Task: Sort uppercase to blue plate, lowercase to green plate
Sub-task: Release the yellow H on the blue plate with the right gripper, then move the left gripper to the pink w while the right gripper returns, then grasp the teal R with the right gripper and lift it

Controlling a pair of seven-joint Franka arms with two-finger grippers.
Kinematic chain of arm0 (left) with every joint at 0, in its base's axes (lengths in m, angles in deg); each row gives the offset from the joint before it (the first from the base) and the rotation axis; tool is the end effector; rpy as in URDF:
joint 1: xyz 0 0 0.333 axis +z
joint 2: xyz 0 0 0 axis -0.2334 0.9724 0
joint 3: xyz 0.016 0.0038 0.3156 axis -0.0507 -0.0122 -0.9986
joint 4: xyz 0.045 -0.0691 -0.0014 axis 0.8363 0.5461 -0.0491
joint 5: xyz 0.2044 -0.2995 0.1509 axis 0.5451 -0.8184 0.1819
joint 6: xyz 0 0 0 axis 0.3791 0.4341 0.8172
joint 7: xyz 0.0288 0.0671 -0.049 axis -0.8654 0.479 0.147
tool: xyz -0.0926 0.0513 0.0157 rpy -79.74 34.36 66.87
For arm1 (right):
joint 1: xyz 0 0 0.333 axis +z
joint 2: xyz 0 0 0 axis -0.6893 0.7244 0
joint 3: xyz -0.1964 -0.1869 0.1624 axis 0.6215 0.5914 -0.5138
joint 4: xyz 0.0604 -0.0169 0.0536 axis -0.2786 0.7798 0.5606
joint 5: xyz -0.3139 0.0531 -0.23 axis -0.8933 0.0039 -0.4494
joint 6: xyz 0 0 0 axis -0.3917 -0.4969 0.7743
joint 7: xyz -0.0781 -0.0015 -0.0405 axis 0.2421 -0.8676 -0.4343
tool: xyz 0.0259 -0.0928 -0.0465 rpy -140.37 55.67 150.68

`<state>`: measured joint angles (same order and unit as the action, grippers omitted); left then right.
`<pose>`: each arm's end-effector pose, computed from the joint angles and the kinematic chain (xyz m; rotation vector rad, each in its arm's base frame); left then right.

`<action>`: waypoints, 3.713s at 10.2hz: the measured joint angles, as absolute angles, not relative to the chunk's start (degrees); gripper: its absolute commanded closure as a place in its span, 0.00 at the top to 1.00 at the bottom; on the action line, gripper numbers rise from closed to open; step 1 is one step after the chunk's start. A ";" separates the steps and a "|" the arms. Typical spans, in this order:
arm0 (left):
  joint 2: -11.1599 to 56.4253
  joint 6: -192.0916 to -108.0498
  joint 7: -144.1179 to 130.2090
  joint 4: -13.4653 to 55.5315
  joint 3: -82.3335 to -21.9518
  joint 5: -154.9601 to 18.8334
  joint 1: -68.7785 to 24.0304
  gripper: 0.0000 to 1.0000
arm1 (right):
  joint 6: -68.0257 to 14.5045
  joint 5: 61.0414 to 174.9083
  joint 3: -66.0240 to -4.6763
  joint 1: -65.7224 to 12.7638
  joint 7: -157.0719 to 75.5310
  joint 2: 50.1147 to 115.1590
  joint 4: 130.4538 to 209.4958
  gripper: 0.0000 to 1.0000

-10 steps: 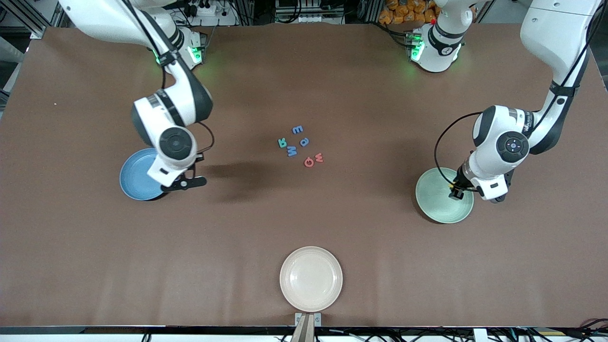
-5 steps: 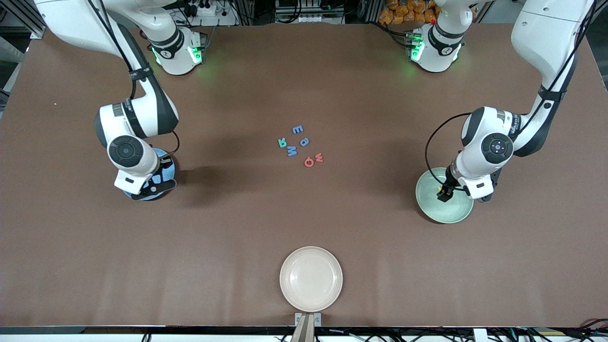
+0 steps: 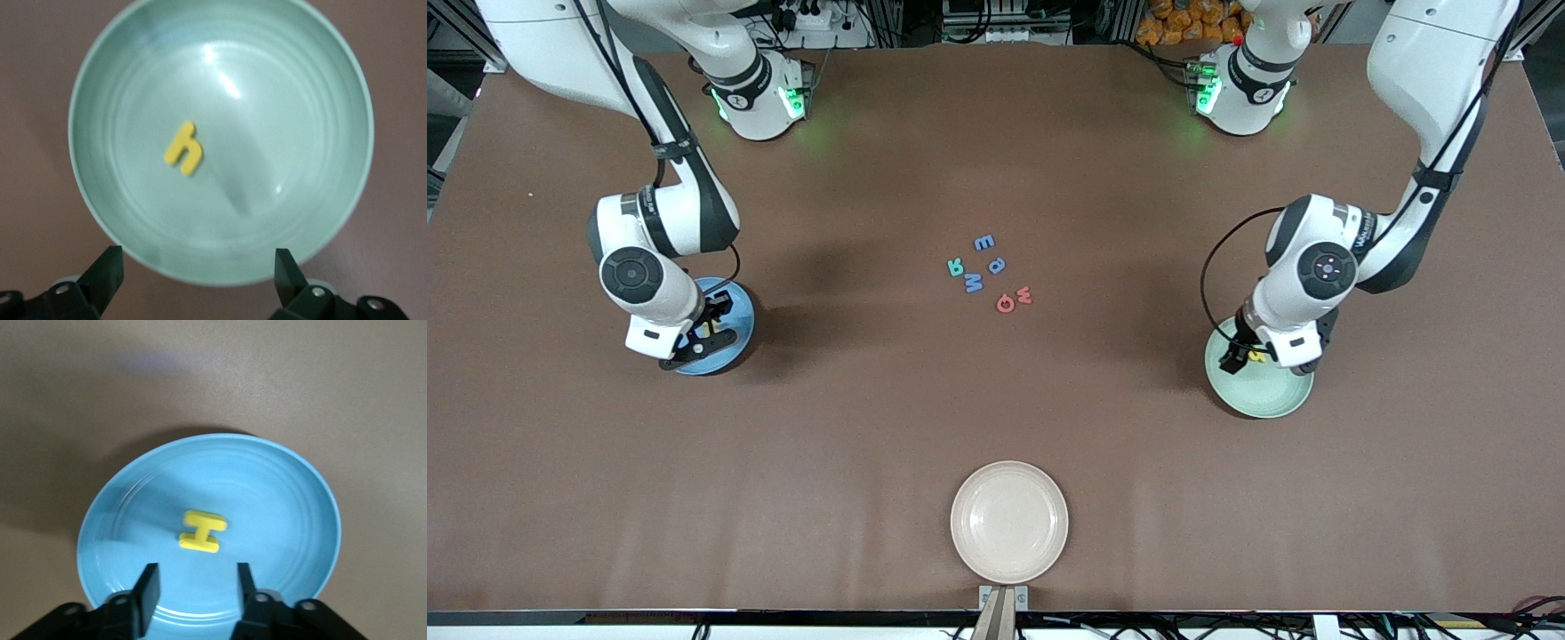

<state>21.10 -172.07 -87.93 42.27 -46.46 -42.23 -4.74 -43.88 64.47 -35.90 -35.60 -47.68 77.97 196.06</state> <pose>0.5539 -0.1481 0.2257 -2.6646 -1.5628 0.0277 0.5399 0.0228 0.2237 2.8358 0.6958 -0.3126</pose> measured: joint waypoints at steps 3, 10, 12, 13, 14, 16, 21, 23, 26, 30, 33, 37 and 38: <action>21.11 -169.66 -95.25 42.41 -41.97 -42.23 -9.66 1.00 | -43.79 68.95 -35.92 -35.50 -47.71 77.88 196.16 0.70; 21.22 -169.33 -101.41 38.55 -40.55 -42.32 -30.34 1.00 | -41.21 77.51 -41.08 -31.21 -29.44 73.77 196.22 0.67; 22.82 -169.33 -102.89 36.57 -40.75 -43.41 -30.54 1.00 | -41.24 77.54 -45.11 -31.12 -21.87 72.57 196.23 0.67; 24.70 -169.33 -105.93 34.39 -40.97 -44.56 -30.43 1.00 | -41.43 77.54 -47.03 -31.08 -18.94 72.14 196.22 0.67; 27.17 -169.33 -109.62 31.55 -41.41 -44.95 -30.33 1.00 | -41.82 77.56 -48.88 -31.04 -16.14 71.74 196.23 0.67; 31.86 -169.33 -116.80 27.07 -42.76 -45.04 -30.29 1.00 | -43.08 77.56 -53.94 -30.91 -8.84 71.48 196.27 0.67; 36.14 -169.33 -135.72 21.81 -44.68 -45.04 -34.51 1.00 | -46.85 77.48 -61.37 -28.95 -0.07 71.51 196.60 0.70; 36.21 -169.32 -138.06 21.72 -44.79 -45.04 -35.61 1.00 | -49.94 76.58 -62.47 -26.38 3.62 72.38 196.87 0.70; 37.37 -169.30 -140.91 21.75 -45.24 -45.05 -36.08 1.00 | -56.36 71.71 -62.76 -23.90 8.10 77.68 197.15 0.70; 38.93 -171.61 -143.97 21.74 -46.09 -45.05 -36.40 1.00 | -65.24 67.10 -62.95 -22.71 8.55 83.33 197.21 0.71; 39.51 -172.85 -145.76 21.76 -48.22 -45.05 -39.69 1.00 | -68.66 65.80 -63.01 -22.24 8.54 86.61 197.21 0.71; 39.75 -173.42 -146.33 21.76 -49.31 -45.05 -40.93 1.00 | -71.03 64.70 -63.03 -22.13 9.60 88.47 197.22 0.63; 39.78 -173.46 -146.33 21.77 -49.46 -45.05 -40.95 1.00 | -71.17 64.47 -63.07 -22.05 10.20 88.54 197.21 0.53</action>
